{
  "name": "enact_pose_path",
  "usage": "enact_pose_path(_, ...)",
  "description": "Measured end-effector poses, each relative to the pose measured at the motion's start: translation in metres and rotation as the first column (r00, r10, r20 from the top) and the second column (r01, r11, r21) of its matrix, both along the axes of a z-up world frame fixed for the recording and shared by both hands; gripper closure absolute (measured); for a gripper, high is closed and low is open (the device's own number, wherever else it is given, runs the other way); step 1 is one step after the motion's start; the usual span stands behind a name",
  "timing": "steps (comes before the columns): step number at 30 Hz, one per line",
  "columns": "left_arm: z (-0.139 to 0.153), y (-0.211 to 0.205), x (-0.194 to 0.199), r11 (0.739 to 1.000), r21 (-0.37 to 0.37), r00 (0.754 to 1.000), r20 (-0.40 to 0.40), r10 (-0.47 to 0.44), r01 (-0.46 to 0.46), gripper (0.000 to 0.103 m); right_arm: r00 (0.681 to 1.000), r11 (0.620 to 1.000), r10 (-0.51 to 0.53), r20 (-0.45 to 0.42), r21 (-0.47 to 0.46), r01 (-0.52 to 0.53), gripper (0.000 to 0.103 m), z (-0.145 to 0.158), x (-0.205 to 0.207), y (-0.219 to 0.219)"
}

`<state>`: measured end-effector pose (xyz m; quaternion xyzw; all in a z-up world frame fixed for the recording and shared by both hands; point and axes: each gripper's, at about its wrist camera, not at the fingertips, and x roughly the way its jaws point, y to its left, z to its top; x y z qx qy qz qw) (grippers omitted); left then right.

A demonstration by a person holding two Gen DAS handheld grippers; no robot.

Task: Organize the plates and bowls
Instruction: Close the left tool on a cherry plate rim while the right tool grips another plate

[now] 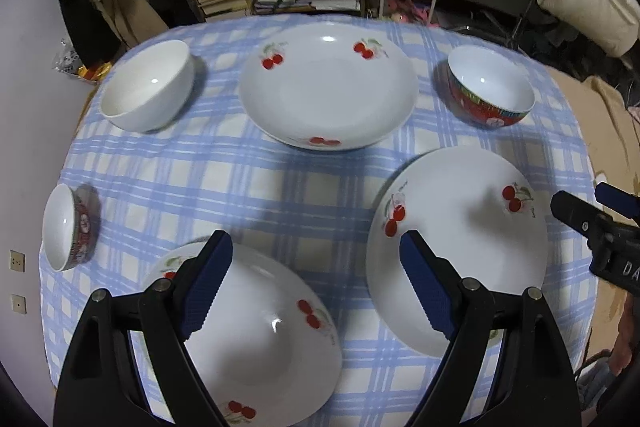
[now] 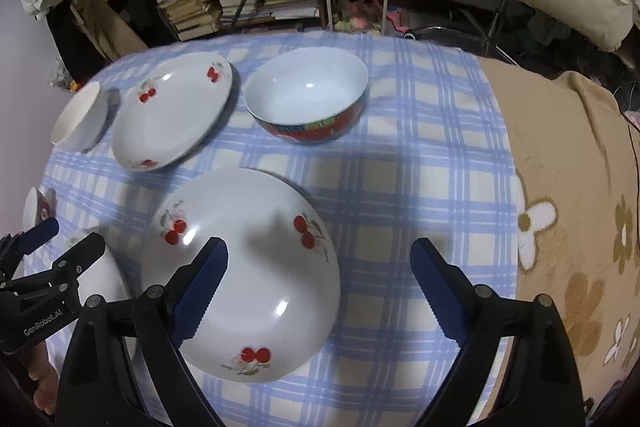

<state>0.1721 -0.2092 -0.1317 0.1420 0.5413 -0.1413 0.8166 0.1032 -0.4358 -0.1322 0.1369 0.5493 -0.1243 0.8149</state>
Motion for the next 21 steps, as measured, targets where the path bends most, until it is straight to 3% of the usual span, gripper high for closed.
enact_pose_path(8, -0.028, -0.016, 0.006, 0.999, 0.047, 0.999, -0.051, -0.005, 0.007, 0.019, 0.997, 0.997, -0.022, -0.075, 0.076, 0.027, 0.013, -0.029, 0.005, -0.009)
enact_pose_path(10, -0.034, -0.018, 0.006, 0.999, 0.048, 0.998, -0.067, -0.003, 0.007, 0.019, 0.994, 0.995, -0.026, -0.106, 0.094, 0.036, 0.018, -0.039, 0.006, -0.011)
enact_pose_path(13, -0.042, -0.02, 0.006, 1.0, 0.027, 0.996, -0.091, -0.012, 0.014, 0.019, 0.984, 0.993, -0.047, -0.172, 0.097, 0.064, 0.034, -0.056, 0.008, -0.014)
enact_pose_path(15, -0.046, -0.024, 0.004, 0.999, 0.015, 0.995, -0.098, -0.03, 0.032, 0.026, 0.977, 0.992, -0.052, -0.207, 0.105, 0.075, 0.06, -0.065, 0.009, -0.016)
enact_pose_path(17, -0.052, -0.029, 0.005, 0.999, 0.013, 0.991, -0.125, -0.046, 0.048, 0.048, 0.976, 0.987, -0.059, -0.209, 0.134, 0.088, 0.065, -0.069, 0.008, -0.017)
enact_pose_path(21, -0.06, -0.041, 0.004, 0.995, -0.004, 0.982, -0.163, -0.095, 0.096, 0.07, 0.977, 0.982, -0.072, -0.201, 0.154, 0.105, 0.068, -0.069, 0.008, -0.02)
